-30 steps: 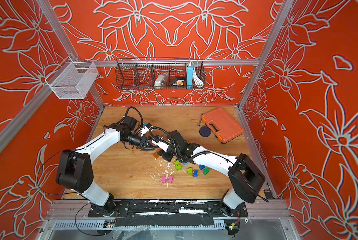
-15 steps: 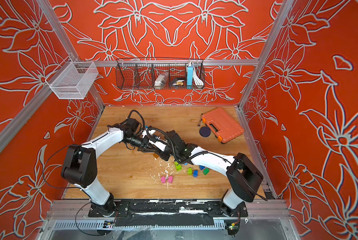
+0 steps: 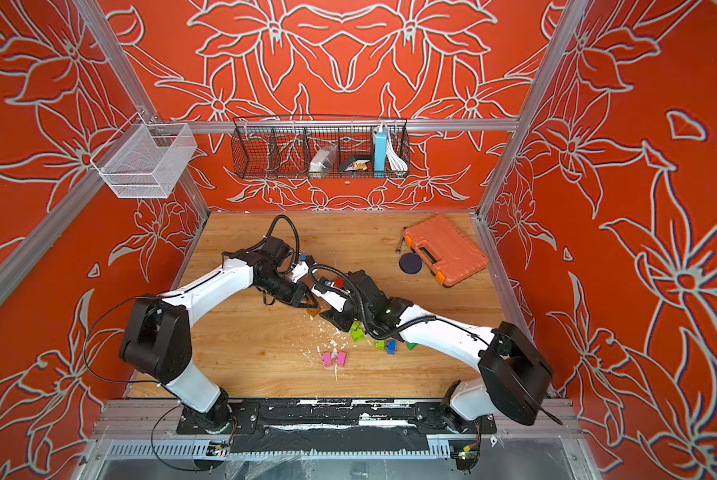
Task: Assemble the letter h with lego
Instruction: Pick up the lego brick from the center of the board, then assemble the lego brick with the lego brick.
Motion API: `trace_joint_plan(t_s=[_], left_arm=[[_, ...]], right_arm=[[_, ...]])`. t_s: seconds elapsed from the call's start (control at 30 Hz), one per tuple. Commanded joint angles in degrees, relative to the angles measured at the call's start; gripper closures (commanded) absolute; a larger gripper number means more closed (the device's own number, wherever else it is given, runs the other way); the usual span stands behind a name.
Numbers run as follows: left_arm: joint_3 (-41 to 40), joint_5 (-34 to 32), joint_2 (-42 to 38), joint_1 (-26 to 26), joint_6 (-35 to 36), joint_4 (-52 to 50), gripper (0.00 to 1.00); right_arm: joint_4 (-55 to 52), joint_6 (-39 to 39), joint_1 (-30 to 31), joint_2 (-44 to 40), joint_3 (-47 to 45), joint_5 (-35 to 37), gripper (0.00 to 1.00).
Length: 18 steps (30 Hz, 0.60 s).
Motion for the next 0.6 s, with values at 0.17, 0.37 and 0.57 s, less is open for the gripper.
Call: trace_joint_plan(t_s=[0.17,0.37,0.57], left_arm=[[0.5,-18.9,3.2,-4.6,5.6,3.3,0.7],[1.7,-19.7,5.8,-5.1,7.3,2.2,0.7],[1.7,-24.5,8.3,-7.0,8.7,3.7,0.69]], right_arm=[[-0.9,9.8,-4.5,-8.7,-7.4,2.5,0.43],[-0.9,9.4,-5.1,-11.3,-9.1,3.2,0.41],[-0.4,8.5,-5.1,-11.2,-9.2,1.7,0.26]])
